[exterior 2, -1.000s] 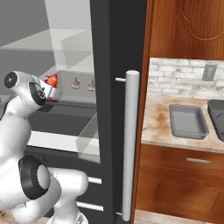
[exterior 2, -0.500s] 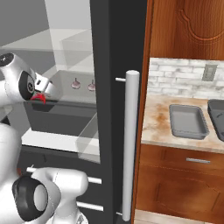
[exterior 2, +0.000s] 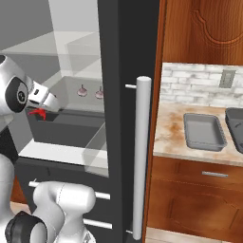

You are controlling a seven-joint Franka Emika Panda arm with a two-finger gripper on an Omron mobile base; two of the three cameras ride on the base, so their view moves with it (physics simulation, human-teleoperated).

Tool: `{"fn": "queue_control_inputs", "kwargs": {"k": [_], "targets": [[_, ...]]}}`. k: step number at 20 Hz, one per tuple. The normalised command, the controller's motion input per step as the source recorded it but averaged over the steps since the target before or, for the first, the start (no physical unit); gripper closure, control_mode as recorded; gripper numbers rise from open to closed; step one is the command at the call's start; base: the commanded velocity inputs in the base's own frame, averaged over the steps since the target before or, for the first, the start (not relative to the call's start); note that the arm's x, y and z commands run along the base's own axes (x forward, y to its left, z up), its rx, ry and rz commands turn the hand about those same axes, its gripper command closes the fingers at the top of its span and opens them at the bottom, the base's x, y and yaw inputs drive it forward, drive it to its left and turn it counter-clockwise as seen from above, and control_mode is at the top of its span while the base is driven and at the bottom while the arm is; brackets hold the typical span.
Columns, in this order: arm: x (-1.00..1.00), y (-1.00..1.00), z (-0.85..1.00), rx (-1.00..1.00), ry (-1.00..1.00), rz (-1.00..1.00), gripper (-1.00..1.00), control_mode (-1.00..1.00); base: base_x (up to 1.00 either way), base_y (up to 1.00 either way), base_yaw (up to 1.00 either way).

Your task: Place one garlic and one fish in each tupperware on the nearby counter, to pack two identical lunches.

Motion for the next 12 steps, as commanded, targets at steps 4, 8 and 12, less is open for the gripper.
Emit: {"fn": "queue_control_inputs", "kwargs": {"k": [4,8,12], "targets": [[-0.21,-0.29,-0.1,0.0,0.0,0.0,1.0,-1.0,0.0,0.0,0.0],[-0.4,-0.06,-0.07,0.0,0.0,0.01,1.0,-1.0,0.0,0.0,0.0],[-0.54,-0.07,-0.03,0.0,-0.01,0.04,1.0,-1.0,0.0,0.0,0.0]]}}
